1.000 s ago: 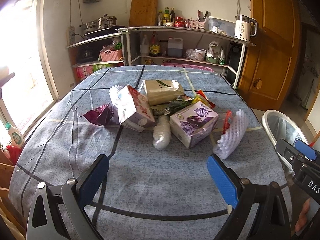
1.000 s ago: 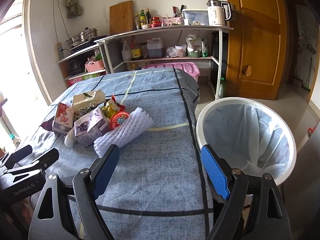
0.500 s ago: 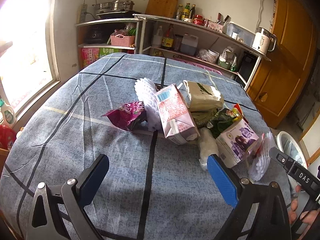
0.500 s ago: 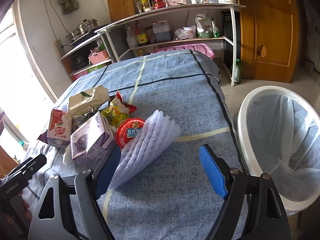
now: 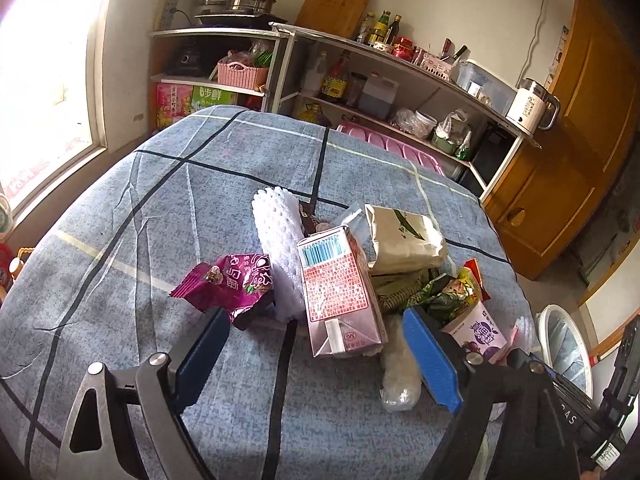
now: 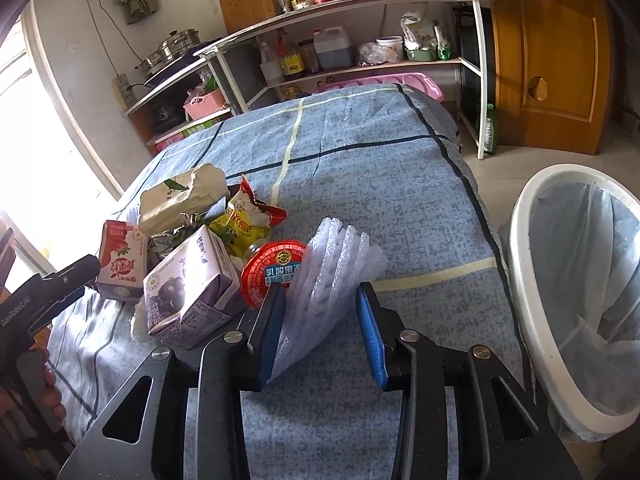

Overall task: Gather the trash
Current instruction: 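Grasp the white foam fruit net with the right gripper while the left gripper grasps the pink juice carton, then carry the foam net and pink carton to the white bin and release both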

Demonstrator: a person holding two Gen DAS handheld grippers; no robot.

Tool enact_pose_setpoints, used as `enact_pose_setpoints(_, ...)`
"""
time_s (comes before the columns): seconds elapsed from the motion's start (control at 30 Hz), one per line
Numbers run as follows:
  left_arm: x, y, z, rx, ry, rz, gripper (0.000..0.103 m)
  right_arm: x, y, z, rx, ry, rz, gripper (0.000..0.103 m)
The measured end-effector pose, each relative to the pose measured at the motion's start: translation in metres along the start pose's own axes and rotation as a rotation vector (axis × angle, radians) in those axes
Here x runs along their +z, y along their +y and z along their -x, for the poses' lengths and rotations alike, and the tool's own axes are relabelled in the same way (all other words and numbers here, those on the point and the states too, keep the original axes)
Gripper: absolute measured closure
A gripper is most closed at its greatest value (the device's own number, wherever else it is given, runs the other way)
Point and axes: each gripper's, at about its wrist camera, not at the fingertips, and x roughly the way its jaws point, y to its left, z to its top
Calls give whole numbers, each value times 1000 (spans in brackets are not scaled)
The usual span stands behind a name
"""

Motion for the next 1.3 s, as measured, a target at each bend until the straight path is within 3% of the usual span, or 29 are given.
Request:
enact_pose_setpoints(0.1, 2, 1, -8, 15, 16, 1, 19, 1, -2, 2, 0, -15, -3, 77)
enact_pose_setpoints(0.23, 5, -2, -14, 3, 17, 4, 28, 3, -3, 3, 3, -20, -10, 81)
enact_pose_setpoints(0.33, 6, -7, -16, 11, 19, -13, 39, 3, -6, 6, -7, -32, -14, 87)
enact_pose_setpoints(0.5, 6, -13, -20, -5, 34, -19, 59, 3, -12, 9, -9, -43, -26, 87)
enact_pose_setpoints(0.77, 3, -19, -15, 15, 9, -50, 62, 3, -16, 14, 0, -56, -21, 88)
enact_pose_setpoints(1.3, -12, -25, 34, 11, -60, -82, 65, 4, -16, 37, 66, -87, 1, 91)
